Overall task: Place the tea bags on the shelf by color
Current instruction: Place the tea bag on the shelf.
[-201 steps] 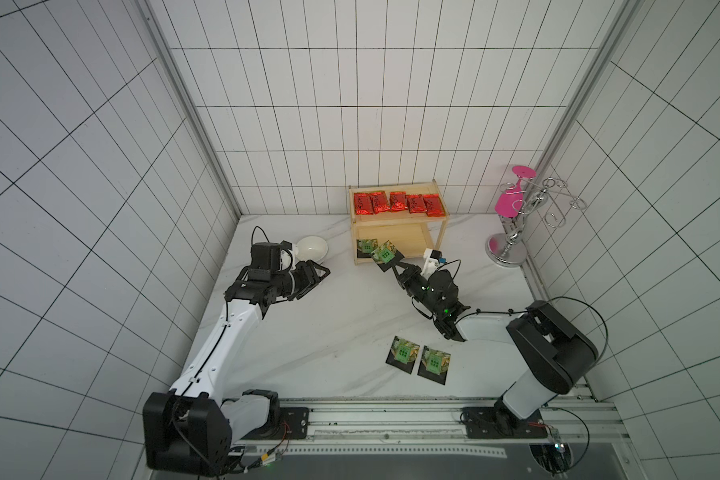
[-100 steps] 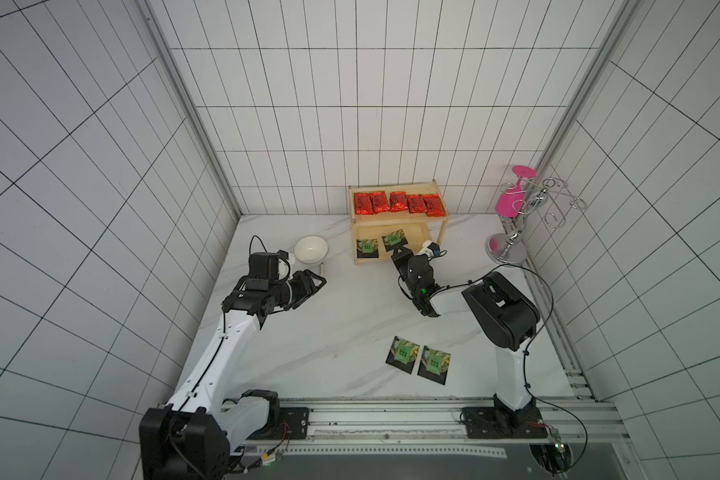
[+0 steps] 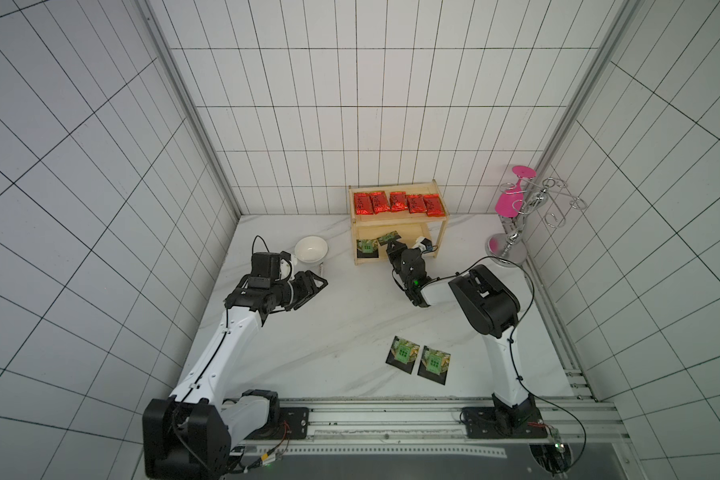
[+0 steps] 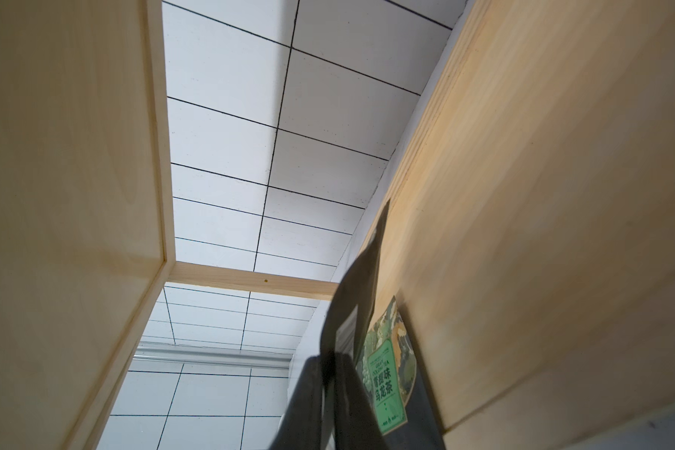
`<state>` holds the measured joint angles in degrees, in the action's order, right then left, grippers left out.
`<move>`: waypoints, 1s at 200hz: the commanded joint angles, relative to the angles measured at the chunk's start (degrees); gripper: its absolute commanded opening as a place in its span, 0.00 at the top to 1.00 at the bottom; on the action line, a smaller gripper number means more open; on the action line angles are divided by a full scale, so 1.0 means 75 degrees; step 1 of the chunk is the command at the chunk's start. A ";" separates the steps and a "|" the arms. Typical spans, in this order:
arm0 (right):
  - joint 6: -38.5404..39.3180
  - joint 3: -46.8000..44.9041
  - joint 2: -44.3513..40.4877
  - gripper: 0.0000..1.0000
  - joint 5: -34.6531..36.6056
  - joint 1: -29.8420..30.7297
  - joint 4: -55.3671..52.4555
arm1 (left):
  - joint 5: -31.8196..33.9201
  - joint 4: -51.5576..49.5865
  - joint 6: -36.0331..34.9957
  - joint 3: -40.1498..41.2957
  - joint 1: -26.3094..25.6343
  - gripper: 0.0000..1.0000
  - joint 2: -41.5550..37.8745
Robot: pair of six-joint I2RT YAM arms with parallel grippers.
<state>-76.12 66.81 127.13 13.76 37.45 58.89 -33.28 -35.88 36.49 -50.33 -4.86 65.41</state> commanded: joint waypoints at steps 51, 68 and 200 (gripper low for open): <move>-0.0199 0.0333 0.0393 0.87 -0.0147 -0.0057 -0.0049 | -0.0086 -0.0033 -0.0166 -0.0034 0.0027 0.38 0.0067; -0.0247 0.0286 0.0414 0.86 -0.0170 -0.0060 -0.0049 | -0.0092 -0.0033 -0.0166 -0.0028 0.0039 0.38 0.0079; -0.0603 -0.0144 0.0497 0.58 -0.0323 0.0045 -0.0223 | -0.0110 0.0002 -0.0143 0.0004 0.0104 0.38 0.0067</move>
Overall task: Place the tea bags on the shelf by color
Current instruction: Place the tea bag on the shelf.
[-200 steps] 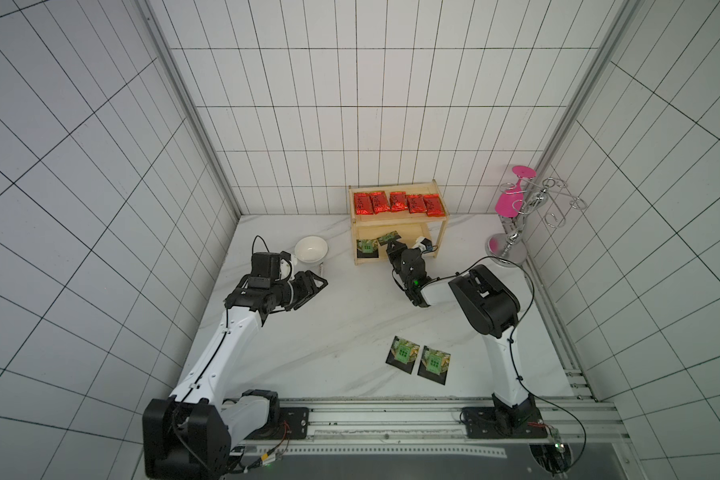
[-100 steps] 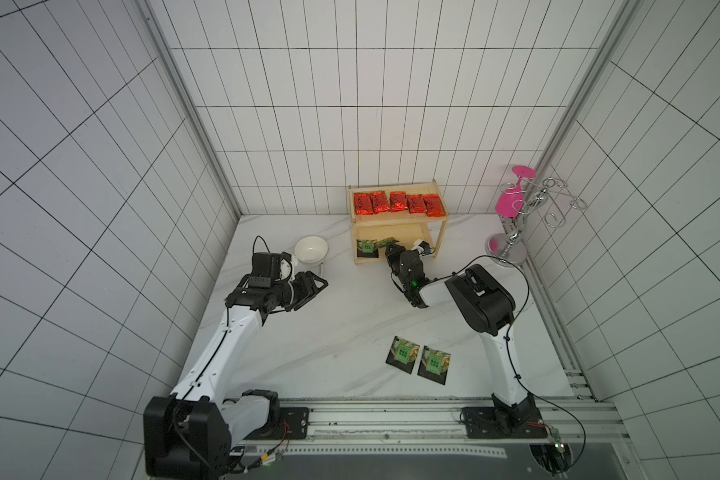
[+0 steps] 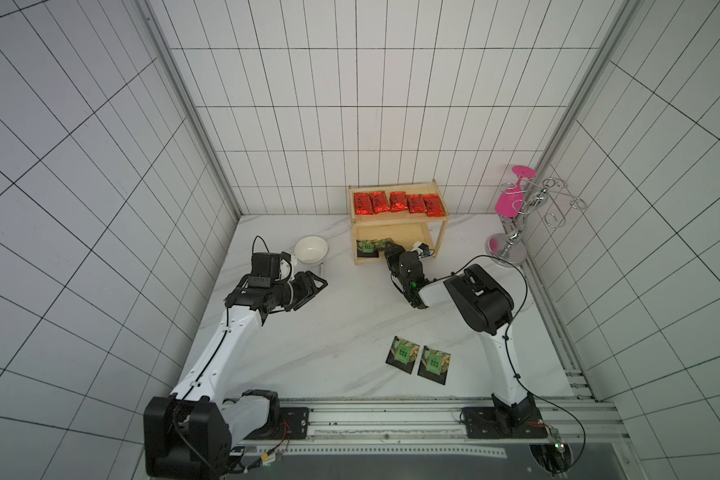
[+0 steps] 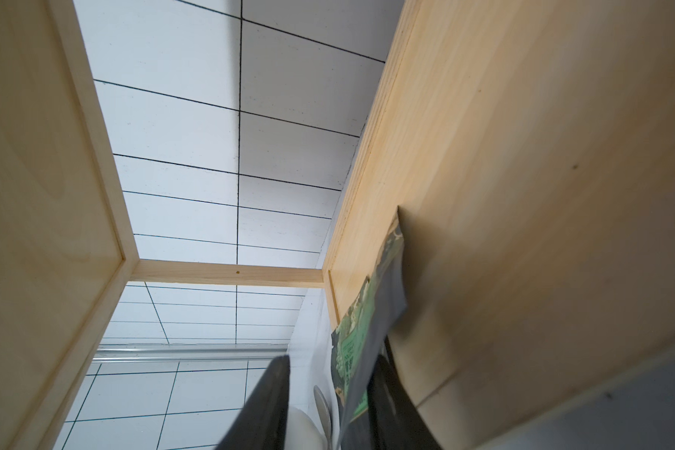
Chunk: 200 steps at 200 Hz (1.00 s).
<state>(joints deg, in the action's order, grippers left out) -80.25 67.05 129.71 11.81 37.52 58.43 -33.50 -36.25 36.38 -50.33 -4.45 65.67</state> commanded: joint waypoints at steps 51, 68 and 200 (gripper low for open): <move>-0.0268 0.0037 0.0044 0.54 -0.0254 0.0037 -0.1064 | -0.0082 0.0052 -0.0128 -0.0016 0.0080 0.38 -0.0012; -0.0338 0.0161 -0.0064 0.53 -0.0242 0.0048 -0.1764 | -0.0069 0.0018 -0.0131 -0.0011 0.0095 0.38 -0.0046; 0.0038 0.1933 -0.0840 0.41 -0.0832 -0.0016 -0.6887 | 0.0037 -0.0100 -0.0117 -0.0099 0.0194 0.38 -0.0122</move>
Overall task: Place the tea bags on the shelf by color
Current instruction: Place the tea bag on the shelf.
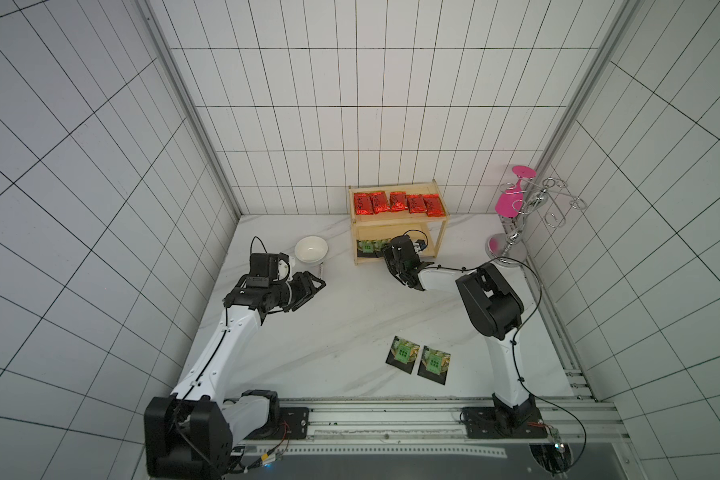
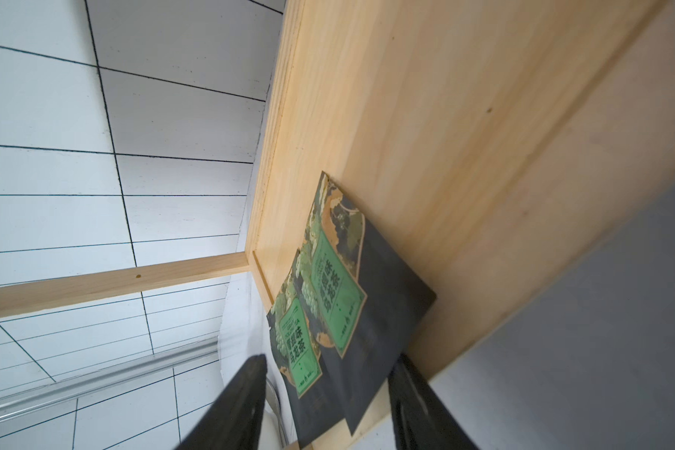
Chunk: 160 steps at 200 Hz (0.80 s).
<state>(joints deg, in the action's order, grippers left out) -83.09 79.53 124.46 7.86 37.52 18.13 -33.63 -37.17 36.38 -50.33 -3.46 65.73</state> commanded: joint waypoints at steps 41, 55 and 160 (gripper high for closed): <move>0.1159 0.0303 -0.0460 0.36 -0.0650 -0.0045 -0.1832 | -0.0038 0.0138 -0.0042 -0.0031 0.0068 0.39 -0.0134; 0.1276 0.0238 -0.0527 0.34 -0.0784 -0.0012 -0.1776 | -0.0051 0.0139 -0.0034 -0.0031 0.0064 0.40 -0.0094; 0.6817 -0.4940 -0.6016 0.49 -0.0878 0.1408 -0.2755 | 0.0890 0.1528 0.0610 0.1067 -0.1869 0.38 -0.0065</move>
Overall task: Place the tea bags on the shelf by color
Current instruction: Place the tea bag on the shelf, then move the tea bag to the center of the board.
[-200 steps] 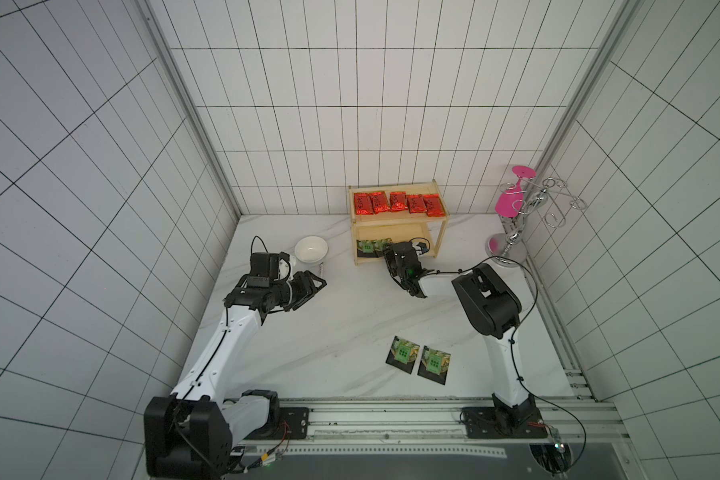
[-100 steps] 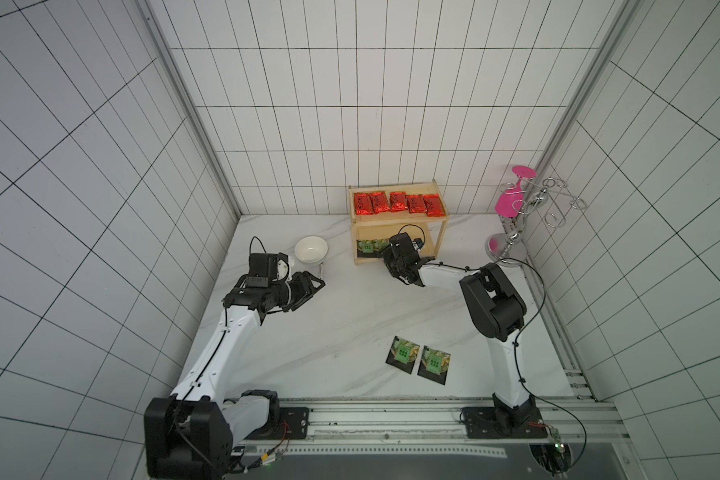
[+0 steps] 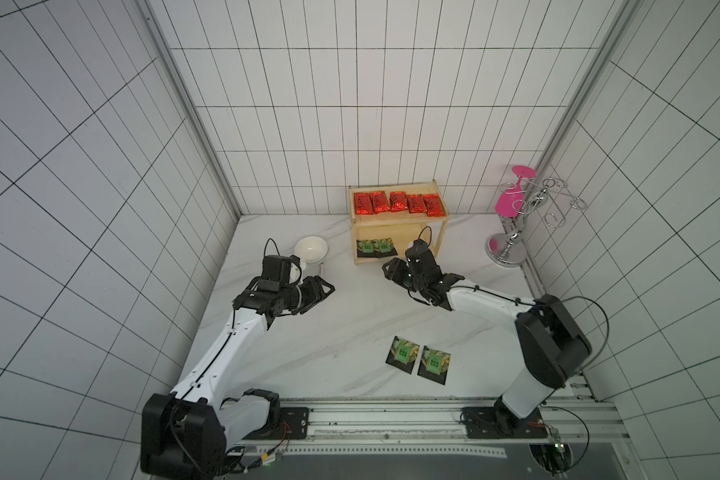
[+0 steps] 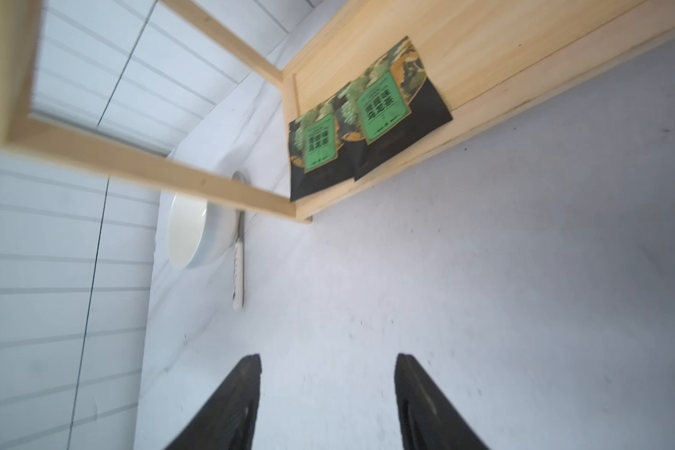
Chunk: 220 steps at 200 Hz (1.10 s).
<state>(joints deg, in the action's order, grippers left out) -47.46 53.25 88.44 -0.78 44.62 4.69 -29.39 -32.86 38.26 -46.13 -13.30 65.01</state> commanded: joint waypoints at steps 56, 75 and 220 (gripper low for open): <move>0.3015 -0.3522 -0.3728 0.46 0.0079 0.1924 -0.1890 | 0.0491 0.1963 0.0511 0.0645 -0.1807 0.27 0.0853; 0.2988 -0.4030 -0.3835 0.47 0.0142 0.2507 -0.1393 | 0.0380 0.2113 0.0535 0.0712 -0.1813 0.26 0.1003; 0.2422 -0.4039 -0.0991 0.54 0.0683 0.2451 0.0908 | -0.0188 0.2513 0.0529 0.1145 -0.1402 0.25 0.1445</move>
<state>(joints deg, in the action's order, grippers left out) -30.13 21.45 74.85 6.31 64.95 9.43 -28.93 -16.73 42.26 -39.20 -24.03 75.68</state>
